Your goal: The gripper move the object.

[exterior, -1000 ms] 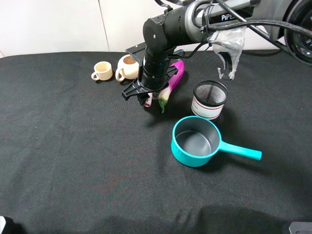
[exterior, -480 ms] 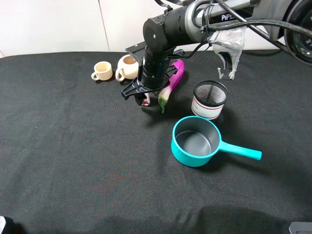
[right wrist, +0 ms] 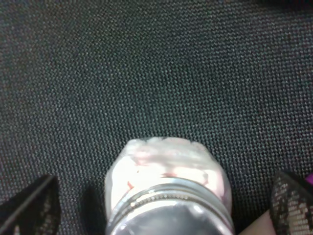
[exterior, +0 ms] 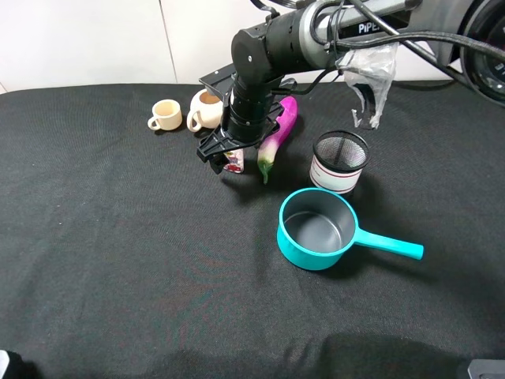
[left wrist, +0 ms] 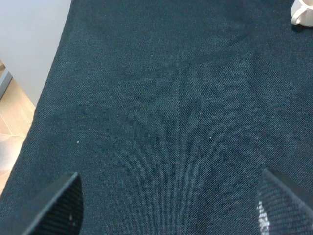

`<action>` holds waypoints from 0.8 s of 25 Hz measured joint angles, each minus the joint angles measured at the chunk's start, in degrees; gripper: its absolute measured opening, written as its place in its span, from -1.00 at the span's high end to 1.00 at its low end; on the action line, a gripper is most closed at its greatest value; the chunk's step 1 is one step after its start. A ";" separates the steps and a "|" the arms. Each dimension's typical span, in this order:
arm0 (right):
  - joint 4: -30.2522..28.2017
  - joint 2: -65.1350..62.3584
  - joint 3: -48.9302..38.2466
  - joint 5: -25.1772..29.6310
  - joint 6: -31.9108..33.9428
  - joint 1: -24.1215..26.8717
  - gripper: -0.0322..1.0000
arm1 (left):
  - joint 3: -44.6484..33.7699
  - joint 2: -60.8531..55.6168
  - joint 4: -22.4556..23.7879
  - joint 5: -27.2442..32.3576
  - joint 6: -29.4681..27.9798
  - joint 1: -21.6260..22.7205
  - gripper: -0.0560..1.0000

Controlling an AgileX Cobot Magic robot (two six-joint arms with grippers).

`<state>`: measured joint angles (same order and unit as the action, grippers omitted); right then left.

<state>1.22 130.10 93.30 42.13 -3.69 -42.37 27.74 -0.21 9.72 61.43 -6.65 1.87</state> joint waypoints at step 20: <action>0.84 -7.04 0.00 -1.16 -1.91 0.18 -0.34 | 0.00 0.00 0.00 0.00 0.00 0.00 -0.46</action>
<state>2.06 123.06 93.30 40.97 -5.60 -42.19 27.74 -0.21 9.72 61.43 -6.65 1.87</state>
